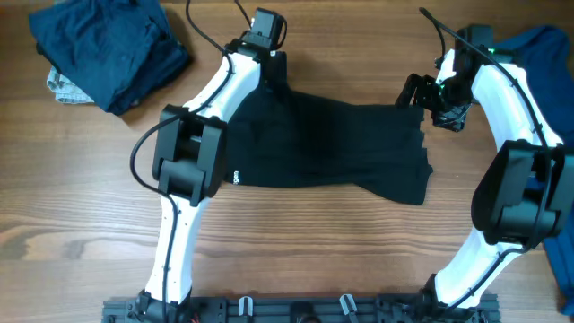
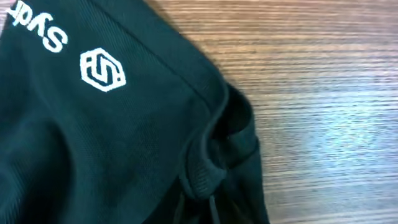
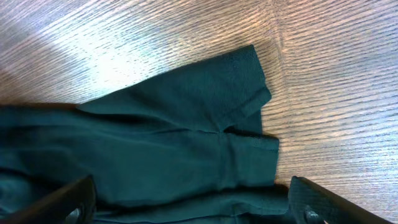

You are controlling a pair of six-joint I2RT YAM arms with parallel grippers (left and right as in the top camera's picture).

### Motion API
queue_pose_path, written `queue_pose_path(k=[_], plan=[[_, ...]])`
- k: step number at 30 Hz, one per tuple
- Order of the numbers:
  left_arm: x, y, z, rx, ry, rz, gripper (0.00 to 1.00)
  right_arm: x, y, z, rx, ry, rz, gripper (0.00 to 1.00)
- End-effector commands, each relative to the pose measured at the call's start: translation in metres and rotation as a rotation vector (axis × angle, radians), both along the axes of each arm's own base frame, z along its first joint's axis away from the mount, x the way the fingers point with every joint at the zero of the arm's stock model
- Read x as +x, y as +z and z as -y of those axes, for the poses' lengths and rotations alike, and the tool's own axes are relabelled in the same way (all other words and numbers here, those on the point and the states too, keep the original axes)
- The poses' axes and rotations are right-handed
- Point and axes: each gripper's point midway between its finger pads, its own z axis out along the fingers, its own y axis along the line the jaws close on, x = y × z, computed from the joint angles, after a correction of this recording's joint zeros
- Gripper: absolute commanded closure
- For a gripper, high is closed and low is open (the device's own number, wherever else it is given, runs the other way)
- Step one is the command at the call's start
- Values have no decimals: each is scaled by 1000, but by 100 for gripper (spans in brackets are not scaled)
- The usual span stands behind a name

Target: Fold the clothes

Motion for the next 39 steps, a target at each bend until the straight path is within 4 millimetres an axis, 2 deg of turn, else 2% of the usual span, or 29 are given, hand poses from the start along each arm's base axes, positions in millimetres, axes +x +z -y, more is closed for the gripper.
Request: queue_pose_path(k=[1,6,9,12,20,28,33,39], plan=[[2,-3,0,15,-1,6,96,-1,-6,2,-9,-18,-18,1],[2,-3,-1,19,1,7,96,-4,-17,2,-8,-16,-20,3],[2,-3,-1,19,1,5,96,-6,-24,-2,14,-11,-17,14],[1,-3,-1,21,1,-1,96,-4,-26,-13,77,-5,-2,21],[-3,-6,-3,28,1,-20,96,13,-47,-12,77,24,41,23],[-4,-6,-3,28,1,-21,96,16,-55,-12,73,49,50,23],[-4,-6,-3,29,1,-22,96,17,-57,-20,125,56,49,24],[-6,-7,-4,33,1,-32,96,13,-71,-21,130,51,14,27]])
